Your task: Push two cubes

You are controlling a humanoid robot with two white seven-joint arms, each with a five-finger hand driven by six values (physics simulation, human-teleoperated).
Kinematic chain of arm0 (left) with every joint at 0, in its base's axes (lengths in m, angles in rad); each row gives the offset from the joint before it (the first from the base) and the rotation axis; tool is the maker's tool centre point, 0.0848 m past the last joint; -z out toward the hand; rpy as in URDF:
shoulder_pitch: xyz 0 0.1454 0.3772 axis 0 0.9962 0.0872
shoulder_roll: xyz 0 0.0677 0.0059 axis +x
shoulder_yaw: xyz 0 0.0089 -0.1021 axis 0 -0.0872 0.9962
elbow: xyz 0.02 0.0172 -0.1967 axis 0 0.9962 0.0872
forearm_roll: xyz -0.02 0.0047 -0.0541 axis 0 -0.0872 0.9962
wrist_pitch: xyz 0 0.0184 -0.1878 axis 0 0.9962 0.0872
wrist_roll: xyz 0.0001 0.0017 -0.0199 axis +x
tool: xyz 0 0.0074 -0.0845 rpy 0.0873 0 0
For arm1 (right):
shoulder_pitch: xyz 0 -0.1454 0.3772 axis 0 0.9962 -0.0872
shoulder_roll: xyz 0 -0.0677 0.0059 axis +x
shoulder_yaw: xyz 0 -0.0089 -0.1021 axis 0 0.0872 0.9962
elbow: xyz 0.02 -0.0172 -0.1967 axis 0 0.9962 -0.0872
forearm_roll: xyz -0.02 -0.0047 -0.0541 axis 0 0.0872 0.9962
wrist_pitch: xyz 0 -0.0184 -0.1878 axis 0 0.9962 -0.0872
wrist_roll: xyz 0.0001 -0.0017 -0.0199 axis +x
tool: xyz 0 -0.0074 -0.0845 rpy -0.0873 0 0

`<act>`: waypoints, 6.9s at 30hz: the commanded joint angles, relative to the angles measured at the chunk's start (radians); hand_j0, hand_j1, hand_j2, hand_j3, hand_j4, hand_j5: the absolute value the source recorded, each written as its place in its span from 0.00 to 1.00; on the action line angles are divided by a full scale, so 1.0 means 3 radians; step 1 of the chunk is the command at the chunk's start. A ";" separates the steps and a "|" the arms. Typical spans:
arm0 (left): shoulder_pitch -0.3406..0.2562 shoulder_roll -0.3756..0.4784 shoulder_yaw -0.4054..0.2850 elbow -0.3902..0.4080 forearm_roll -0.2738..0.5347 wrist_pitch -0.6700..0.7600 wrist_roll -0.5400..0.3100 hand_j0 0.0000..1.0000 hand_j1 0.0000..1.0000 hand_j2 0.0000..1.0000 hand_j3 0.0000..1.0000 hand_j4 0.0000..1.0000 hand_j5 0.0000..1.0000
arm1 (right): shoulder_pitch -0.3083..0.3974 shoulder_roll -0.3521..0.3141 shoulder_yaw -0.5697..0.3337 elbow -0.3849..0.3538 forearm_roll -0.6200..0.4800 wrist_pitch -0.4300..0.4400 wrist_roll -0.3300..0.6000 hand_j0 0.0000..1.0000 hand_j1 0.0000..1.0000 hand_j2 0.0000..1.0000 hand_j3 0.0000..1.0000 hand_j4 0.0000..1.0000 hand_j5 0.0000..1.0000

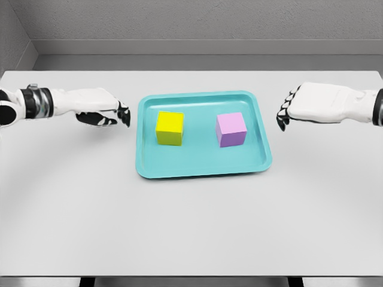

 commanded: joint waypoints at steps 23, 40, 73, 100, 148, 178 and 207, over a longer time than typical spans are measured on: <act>-0.0097 -0.0425 -0.0052 0.0191 -0.0520 0.0008 0.0001 0.35 0.35 0.35 0.35 0.35 0.35 | -0.0322 0.0725 0.0538 0.0920 0.0722 0.0008 -0.0001 0.30 0.30 0.30 0.30 0.30 0.30; -0.0123 -0.0645 -0.0052 0.0452 -0.0801 0.0008 0.0001 0.35 0.35 0.35 0.35 0.35 0.35 | -0.0460 0.0873 0.0809 0.1037 0.0860 0.0008 -0.0001 0.27 0.27 0.27 0.27 0.27 0.27; -0.0302 -0.0865 -0.0221 0.0447 -0.0857 0.0008 0.0001 0.36 0.36 0.36 0.36 0.36 0.36 | -0.0629 0.1129 0.0926 0.1150 0.0860 0.0008 -0.0001 0.28 0.28 0.28 0.28 0.28 0.28; -0.0332 -0.0896 -0.0226 0.0426 -0.0842 0.0008 0.0001 0.36 0.36 0.36 0.36 0.36 0.36 | -0.0854 0.1435 0.0932 0.1528 0.0855 0.0008 -0.0001 0.28 0.28 0.28 0.28 0.28 0.28; -0.0010 -0.0548 -0.0594 -0.0090 -0.0003 0.0008 0.0001 0.39 0.39 0.39 0.39 0.39 0.39 | -0.1064 0.1747 0.0666 0.1999 0.0947 0.0008 -0.0001 0.34 0.34 0.34 0.34 0.34 0.34; -0.0051 -0.0763 -0.0594 0.0283 -0.0008 0.0008 0.0001 0.38 0.38 0.38 0.38 0.38 0.38 | -0.0977 0.1742 0.0707 0.1983 0.0942 0.0008 -0.0001 0.34 0.34 0.34 0.34 0.34 0.34; -0.0143 -0.0302 -0.0160 0.0273 0.0012 0.0008 0.0001 0.39 0.39 0.39 0.39 0.39 0.39 | -0.0757 0.1241 -0.0081 0.1845 0.0712 0.0008 -0.0001 0.41 0.41 0.41 0.41 0.41 0.41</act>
